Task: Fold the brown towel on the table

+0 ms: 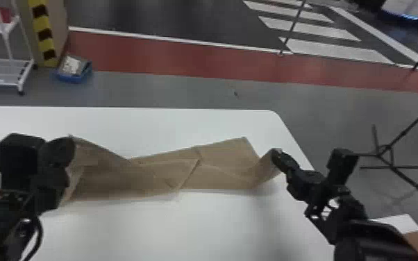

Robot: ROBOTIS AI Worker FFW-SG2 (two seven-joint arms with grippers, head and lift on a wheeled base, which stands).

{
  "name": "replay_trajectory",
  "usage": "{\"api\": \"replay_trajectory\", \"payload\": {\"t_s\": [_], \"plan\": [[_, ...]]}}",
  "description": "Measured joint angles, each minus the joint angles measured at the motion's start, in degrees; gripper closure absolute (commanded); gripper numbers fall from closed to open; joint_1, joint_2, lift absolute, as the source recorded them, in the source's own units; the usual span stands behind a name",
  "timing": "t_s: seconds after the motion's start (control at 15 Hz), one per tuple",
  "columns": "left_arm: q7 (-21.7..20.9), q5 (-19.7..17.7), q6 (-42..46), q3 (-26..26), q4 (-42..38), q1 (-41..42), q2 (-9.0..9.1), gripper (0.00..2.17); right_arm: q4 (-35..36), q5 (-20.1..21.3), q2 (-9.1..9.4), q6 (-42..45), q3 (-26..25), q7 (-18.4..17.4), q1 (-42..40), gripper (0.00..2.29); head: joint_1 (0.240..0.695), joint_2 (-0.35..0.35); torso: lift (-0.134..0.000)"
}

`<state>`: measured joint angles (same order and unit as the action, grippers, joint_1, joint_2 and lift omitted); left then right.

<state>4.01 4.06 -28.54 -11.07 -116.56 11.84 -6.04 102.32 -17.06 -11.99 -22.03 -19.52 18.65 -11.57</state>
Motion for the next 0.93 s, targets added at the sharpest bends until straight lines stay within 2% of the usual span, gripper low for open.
{"api": "replay_trajectory", "payload": {"t_s": [0.07,0.33,0.4,0.6,0.8,0.93], "plan": [[0.06,-2.20,-0.48,3.96,-4.06,1.90,-0.43,1.71,0.63,-0.19,-0.23,-2.02,-0.49,0.14,0.76,1.56,0.695,-0.212,-0.110],[-0.45,-8.79,-0.24,18.24,-16.68,8.60,-0.66,1.71,4.36,-1.07,-2.36,-12.74,-2.33,3.16,4.20,1.56,0.695,-0.116,-0.110],[-1.09,-10.45,0.04,19.97,-17.77,8.88,-0.69,1.71,6.07,-1.42,-2.58,-16.01,-2.83,3.56,4.61,1.56,0.695,-0.089,-0.110],[-2.43,-14.36,0.09,22.54,-18.33,6.71,-1.15,1.71,10.33,-1.92,-2.47,-25.23,-3.98,3.59,8.12,1.56,0.692,-0.074,-0.110],[-3.10,-17.14,0.08,24.20,-16.79,3.95,-1.51,1.71,10.65,-1.64,-1.91,-30.33,-2.52,3.58,14.43,1.56,0.639,-0.040,-0.110],[-3.14,-18.97,0.11,24.49,-12.40,-1.07,-2.75,1.71,9.16,-1.80,-0.99,-31.95,-1.92,3.56,19.11,1.56,0.603,-0.021,-0.110]]}}
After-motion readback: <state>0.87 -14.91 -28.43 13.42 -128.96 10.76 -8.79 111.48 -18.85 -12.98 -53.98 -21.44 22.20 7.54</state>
